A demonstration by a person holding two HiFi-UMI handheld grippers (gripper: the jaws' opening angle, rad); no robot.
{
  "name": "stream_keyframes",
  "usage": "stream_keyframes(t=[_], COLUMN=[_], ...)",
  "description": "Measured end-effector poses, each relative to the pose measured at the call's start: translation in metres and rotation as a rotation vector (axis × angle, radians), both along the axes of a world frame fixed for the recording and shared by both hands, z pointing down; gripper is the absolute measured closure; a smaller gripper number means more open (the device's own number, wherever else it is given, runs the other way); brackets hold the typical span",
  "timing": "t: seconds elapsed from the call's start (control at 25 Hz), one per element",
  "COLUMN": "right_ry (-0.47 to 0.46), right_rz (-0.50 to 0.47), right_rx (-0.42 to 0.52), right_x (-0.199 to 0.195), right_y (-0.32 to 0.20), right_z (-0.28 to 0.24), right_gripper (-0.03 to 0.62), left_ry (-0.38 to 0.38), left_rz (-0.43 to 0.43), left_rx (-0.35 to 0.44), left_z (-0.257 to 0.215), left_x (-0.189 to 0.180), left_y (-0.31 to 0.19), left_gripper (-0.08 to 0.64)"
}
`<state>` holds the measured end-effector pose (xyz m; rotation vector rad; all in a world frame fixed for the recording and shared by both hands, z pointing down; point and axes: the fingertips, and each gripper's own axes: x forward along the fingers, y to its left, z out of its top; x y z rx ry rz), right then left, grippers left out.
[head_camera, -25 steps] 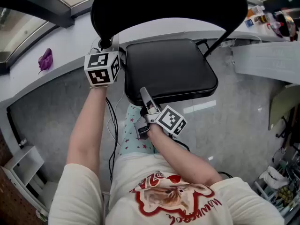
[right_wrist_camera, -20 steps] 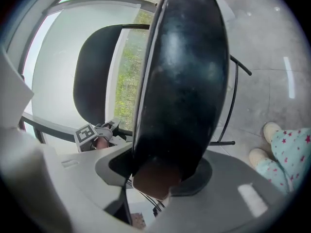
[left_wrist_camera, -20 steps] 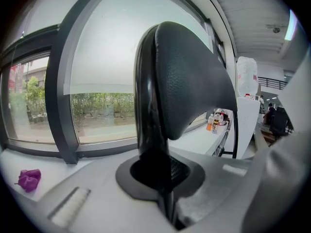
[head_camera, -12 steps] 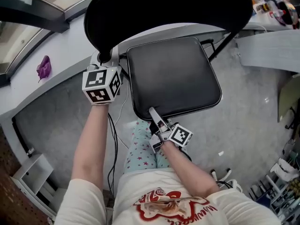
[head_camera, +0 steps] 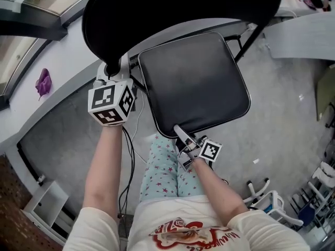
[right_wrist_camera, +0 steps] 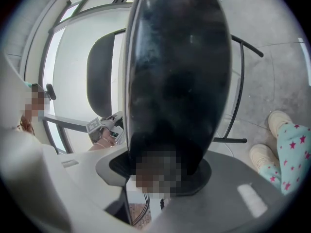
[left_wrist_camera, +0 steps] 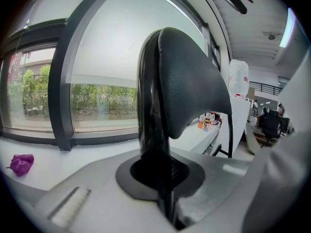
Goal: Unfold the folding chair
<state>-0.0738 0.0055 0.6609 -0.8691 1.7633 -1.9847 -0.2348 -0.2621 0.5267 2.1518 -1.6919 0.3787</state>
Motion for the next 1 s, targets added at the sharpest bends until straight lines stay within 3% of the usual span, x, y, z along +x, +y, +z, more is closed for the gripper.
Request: stream_keyframes(t=[0.24, 0.44, 0.76, 1.0], right_ry=[0.008, -0.004, -0.060, -0.079], right_rz=[-0.018, 0.066, 0.036, 0.020], right_rx=[0.007, 0.026, 0.137, 0.154], right_x=[0.010, 0.016, 0.013, 0.017], right_y=[0.029, 0.028, 0.025, 0.027], right_z=[0.033, 0.040, 0.041, 0.048], right_gripper=[0.364, 0.364, 0.387, 0.391], left_ry=[-0.012, -0.010, 0.001, -0.002], left_rz=[-0.008, -0.037, -0.092, -0.082], left_rx=[-0.004, 0.045, 0.108, 0.108], left_z=[0.014, 0.013, 0.006, 0.010], left_x=[0.009, 0.014, 0.007, 0.008], left_y=[0.022, 0.029, 0.019, 0.016], left_gripper=[0.552, 0.552, 0.552, 0.552])
